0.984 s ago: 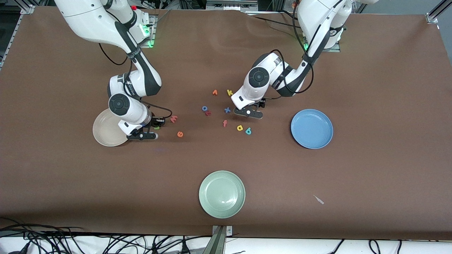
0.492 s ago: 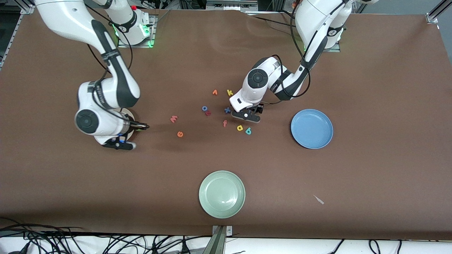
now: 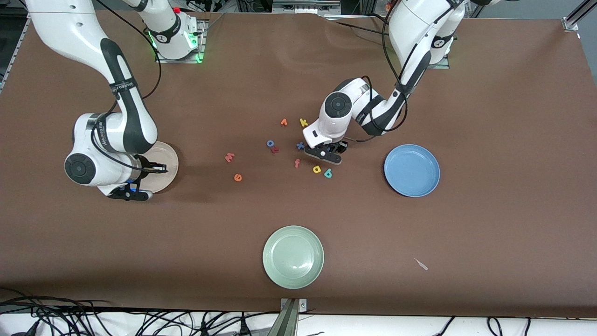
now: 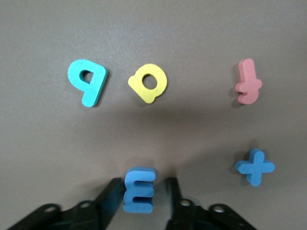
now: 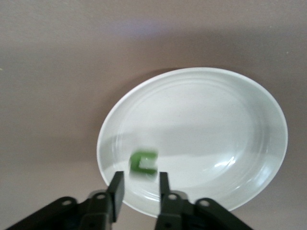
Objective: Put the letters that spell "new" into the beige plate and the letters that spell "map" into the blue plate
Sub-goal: 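Drop the green letter on the cream plate while the left gripper places blue E, then grasp the orange letter with the right gripper while the left gripper reaches teal b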
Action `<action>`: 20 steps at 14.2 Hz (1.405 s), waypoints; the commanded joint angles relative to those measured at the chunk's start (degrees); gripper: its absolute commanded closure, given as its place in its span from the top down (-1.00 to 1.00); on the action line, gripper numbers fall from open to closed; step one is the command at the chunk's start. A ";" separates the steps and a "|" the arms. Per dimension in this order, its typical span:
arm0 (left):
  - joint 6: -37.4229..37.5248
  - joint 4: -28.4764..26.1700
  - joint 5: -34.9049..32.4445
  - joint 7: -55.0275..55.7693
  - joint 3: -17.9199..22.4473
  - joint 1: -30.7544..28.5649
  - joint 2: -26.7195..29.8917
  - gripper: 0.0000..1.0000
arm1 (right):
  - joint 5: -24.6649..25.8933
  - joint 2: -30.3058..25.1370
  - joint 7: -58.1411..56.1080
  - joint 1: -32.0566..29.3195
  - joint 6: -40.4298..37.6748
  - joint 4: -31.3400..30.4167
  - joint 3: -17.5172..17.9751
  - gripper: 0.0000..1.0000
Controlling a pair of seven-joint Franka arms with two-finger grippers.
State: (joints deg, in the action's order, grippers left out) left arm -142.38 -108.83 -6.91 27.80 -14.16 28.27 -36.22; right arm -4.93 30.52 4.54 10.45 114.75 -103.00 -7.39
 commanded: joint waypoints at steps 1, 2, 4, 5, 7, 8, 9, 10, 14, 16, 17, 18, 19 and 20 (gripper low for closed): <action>1.22 0.64 -1.70 -1.07 0.45 -0.41 0.27 -1.00 | -0.61 -0.19 -0.76 0.09 -0.49 1.30 0.62 1.00; 2.62 0.82 -1.70 -2.73 0.63 -1.02 1.05 -1.00 | -0.69 -0.28 -0.67 0.71 -0.49 1.92 0.97 1.00; 6.47 0.82 -1.70 -7.99 0.45 -4.35 4.30 -1.00 | -1.22 -0.28 1.42 1.85 0.21 2.71 2.81 1.00; 9.80 0.90 -1.70 -10.37 0.37 -6.11 6.40 -1.00 | -1.13 -0.28 5.00 2.47 0.22 3.50 3.95 1.00; 14.56 0.91 -1.70 -14.94 0.36 -9.71 9.84 -1.00 | -1.13 -0.02 12.30 3.96 0.30 4.90 6.24 1.00; 16.50 0.91 -1.70 -17.84 0.36 -12.16 10.72 -1.00 | -1.13 0.16 13.73 4.75 1.52 5.09 7.29 1.00; 17.39 0.91 -1.70 -21.78 0.36 -14.62 11.08 -1.00 | -1.22 0.33 14.61 5.80 3.71 5.17 8.08 1.00; 17.66 0.91 -1.70 -26.26 0.36 -17.17 11.08 -1.00 | -1.48 0.68 17.67 7.29 5.64 5.18 8.44 1.00; 17.66 0.38 -1.70 -37.45 0.36 -23.52 9.77 -0.82 | -4.03 3.40 24.98 11.43 12.06 5.00 8.53 1.00; 17.66 0.03 -1.62 -37.38 0.36 -24.93 8.62 0.99 | -4.47 5.42 27.78 13.10 16.10 4.65 8.53 1.00; 17.66 0.11 -1.61 -36.94 0.19 -24.93 8.88 1.00 | -4.47 5.95 30.50 14.15 17.25 4.65 8.53 1.00; 17.75 0.55 -1.61 -36.59 -0.16 -24.58 9.23 1.00 | -4.47 6.66 31.75 15.29 17.44 4.82 8.44 1.00; 18.09 0.81 -0.92 -36.50 -0.25 -24.41 9.67 1.00 | -4.47 7.01 31.85 15.39 18.22 4.56 8.44 1.00; 18.27 1.25 -0.74 -35.71 -0.34 -24.23 9.94 1.00 | -4.47 7.45 31.85 15.39 18.67 4.56 8.44 1.00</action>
State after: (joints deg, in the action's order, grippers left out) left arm -124.91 -108.19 -6.93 -8.90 -13.94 3.81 -27.66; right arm -8.50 37.28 35.47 25.26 132.41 -98.79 1.39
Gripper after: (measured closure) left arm 0.278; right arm 0.000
